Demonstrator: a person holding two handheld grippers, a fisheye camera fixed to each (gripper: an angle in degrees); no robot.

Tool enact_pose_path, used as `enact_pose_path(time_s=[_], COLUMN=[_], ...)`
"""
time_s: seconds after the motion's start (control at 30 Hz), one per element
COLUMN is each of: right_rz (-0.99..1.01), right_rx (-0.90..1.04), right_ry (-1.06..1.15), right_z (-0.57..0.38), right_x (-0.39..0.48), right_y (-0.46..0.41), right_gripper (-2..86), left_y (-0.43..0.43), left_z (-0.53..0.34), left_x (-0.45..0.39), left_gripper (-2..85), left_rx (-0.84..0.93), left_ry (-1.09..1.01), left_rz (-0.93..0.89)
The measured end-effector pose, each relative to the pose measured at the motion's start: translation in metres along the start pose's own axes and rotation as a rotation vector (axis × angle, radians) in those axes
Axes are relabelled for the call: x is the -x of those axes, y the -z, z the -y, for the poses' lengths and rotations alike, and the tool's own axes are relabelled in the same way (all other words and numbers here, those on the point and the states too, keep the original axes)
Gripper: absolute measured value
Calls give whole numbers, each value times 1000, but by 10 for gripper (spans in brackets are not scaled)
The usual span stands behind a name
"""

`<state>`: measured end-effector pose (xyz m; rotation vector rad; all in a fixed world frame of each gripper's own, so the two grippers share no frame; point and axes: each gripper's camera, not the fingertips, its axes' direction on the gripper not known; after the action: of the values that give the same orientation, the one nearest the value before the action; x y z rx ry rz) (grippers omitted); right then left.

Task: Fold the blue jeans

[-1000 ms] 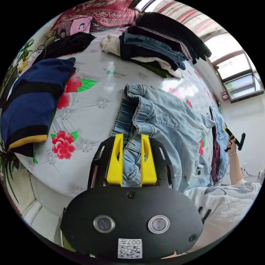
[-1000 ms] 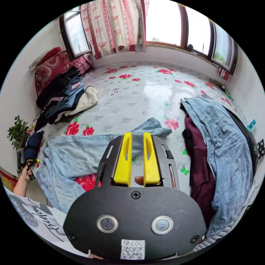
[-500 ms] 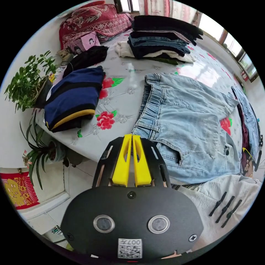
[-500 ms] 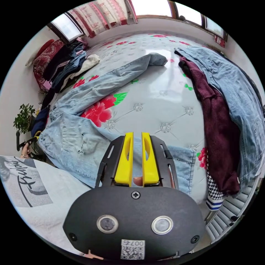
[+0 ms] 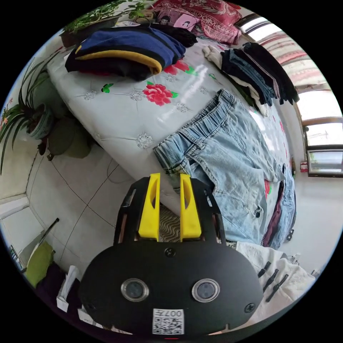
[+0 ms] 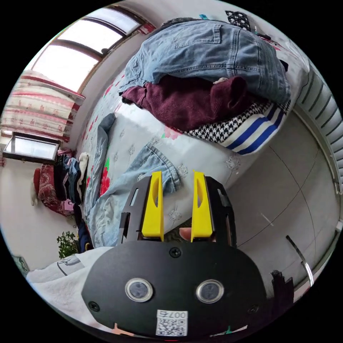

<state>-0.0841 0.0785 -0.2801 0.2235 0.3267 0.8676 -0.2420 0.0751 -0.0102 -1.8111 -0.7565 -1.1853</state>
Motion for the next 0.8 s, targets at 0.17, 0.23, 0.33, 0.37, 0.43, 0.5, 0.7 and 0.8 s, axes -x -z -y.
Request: enact_pose_path(time_s=[0.17, 0.23, 0.33, 0.37, 0.43, 0.5, 0.7, 0.8], right_rz=[156, 35, 123, 153, 289, 359, 151, -1], right_rx=[125, 92, 104, 82, -54, -194, -238, -111], right_ry=[-84, -105, -34, -5, 193, 413, 551, 384], right_z=[6, 14, 39, 43, 53, 47, 34, 34], right_x=[-11, 4, 32, 42, 98, 140, 138, 91], right_y=[-32, -28, -22, -14, 39, 94, 152, 89], right_gripper=[85, 58, 26, 21, 12, 9, 18, 35], left_y=[-8, -9, -1, 8, 30, 53, 55, 5], left_z=[12, 17, 23, 22, 16, 3, -43, -59], left_x=[-13, -18, -22, -27, -38, -46, -33, -14], left_gripper=[73, 59, 44, 40, 36, 34, 35, 40], left_rx=[39, 54, 46, 19, -51, -132, -130, 8], left_ry=[12, -8, -5, -27, -87, -141, -165, -71], left_rz=[68, 115, 58, 27, -19, -71, -126, -80])
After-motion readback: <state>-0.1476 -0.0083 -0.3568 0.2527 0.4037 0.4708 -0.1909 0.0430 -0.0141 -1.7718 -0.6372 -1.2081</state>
